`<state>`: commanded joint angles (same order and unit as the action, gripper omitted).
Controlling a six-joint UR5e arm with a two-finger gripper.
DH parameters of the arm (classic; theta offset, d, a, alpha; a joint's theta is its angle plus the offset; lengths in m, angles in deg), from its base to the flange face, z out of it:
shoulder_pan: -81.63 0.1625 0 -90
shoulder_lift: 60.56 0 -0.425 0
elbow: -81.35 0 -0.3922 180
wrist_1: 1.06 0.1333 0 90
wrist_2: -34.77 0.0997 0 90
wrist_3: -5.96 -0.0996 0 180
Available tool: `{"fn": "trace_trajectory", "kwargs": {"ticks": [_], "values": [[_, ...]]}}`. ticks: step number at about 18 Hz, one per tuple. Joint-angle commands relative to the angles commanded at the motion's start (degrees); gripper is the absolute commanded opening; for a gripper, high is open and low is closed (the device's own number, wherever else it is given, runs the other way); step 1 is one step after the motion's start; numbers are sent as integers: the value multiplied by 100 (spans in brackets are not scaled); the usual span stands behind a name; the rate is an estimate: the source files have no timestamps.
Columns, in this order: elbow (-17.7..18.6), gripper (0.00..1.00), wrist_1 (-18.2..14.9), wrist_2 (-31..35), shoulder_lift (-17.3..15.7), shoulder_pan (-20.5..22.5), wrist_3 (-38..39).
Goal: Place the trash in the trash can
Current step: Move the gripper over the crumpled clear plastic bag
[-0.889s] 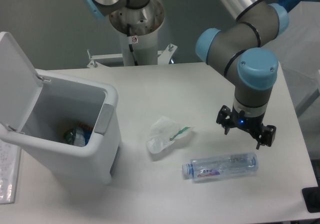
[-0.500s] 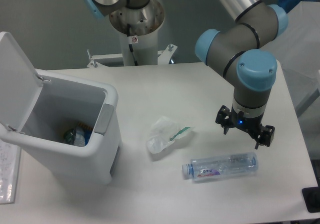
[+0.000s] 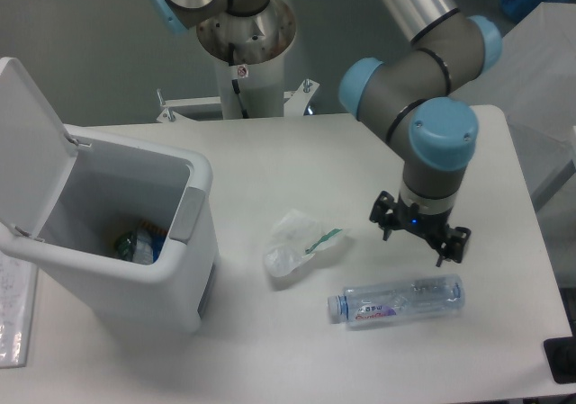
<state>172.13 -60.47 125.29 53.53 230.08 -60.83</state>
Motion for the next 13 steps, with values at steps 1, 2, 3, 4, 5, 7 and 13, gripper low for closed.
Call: {"fn": "trace_trajectory", "kwargs": {"ticks": [1,2,3,4,5,7,13], "values": [[210,100,0,26,-88,-96,0],[421,100,9,27,-167,-167,-9],[597,100,17,35,-220,-220,-9],[703,100,18,44,-246,-273,-17],[748,100,9,53,-273,-352,-9],[844,100,-26,62,-256,-492,17],[1038,100,26,44,-27,-642,44]]}}
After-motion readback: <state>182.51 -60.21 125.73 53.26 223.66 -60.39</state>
